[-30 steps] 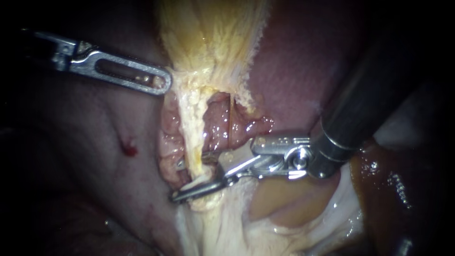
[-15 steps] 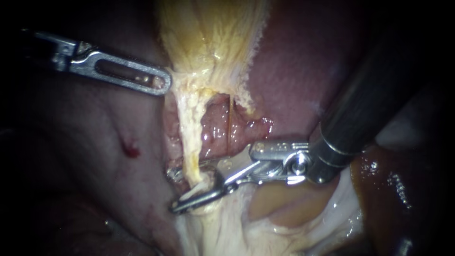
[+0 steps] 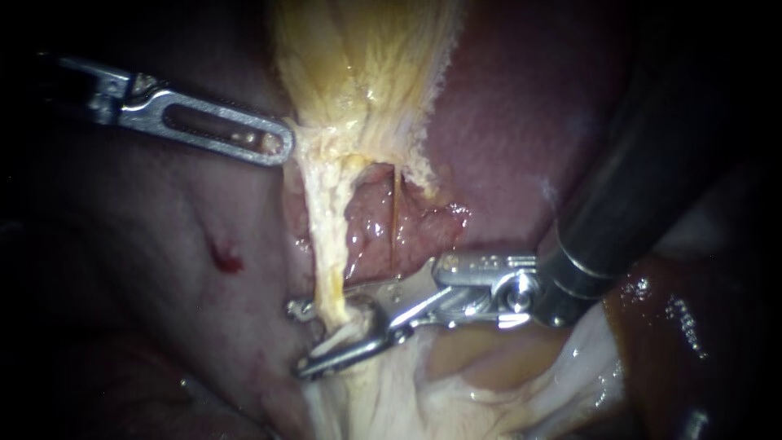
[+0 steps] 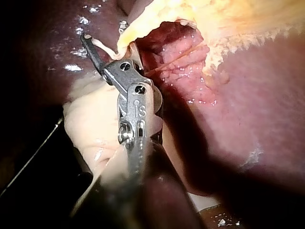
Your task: Clipping first clip left tube
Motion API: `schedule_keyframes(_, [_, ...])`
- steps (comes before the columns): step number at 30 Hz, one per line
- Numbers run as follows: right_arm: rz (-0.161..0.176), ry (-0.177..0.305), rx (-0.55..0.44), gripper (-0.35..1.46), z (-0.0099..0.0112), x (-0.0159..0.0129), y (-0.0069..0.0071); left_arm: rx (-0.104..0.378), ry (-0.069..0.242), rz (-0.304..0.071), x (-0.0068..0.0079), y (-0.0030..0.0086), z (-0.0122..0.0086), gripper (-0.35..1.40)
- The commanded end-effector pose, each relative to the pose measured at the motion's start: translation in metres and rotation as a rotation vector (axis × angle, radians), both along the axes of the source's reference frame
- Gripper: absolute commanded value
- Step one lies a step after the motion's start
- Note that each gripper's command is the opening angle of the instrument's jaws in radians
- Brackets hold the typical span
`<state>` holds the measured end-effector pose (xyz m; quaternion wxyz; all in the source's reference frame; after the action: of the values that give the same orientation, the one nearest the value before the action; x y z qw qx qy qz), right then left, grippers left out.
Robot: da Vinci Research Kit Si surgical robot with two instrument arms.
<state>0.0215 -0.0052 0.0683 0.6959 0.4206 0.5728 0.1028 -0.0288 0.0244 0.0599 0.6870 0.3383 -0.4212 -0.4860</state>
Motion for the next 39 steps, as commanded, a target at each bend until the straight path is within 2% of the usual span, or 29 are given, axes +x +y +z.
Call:
schedule_keyframes(1, [-0.002, 0.002, 0.0, 0.48, -0.0002, -0.0001, -0.0001, 0.0, -0.001, 0.001, 0.0, 0.0, 0.0, -0.35])
schedule_keyframes(25, [0.003, 0.017, 0.011, 0.46, -0.0009, -0.0006, 0.0003, 0.0, -0.001, 0.001, 0.0001, 0.0001, 0.0001, -0.35])
schedule_keyframes(34, [0.0, 0.007, 0.032, 0.31, -0.0007, -0.0006, 0.0005, 0.0, -0.001, 0.001, 0.0001, 0.0001, 0.0001, -0.35])
schedule_keyframes(39, [-0.009, 0.011, 0.033, 0.03, -0.0005, -0.0009, 0.0006, 0.0, -0.001, 0.001, 0.0001, 0.0001, 0.0001, -0.35])
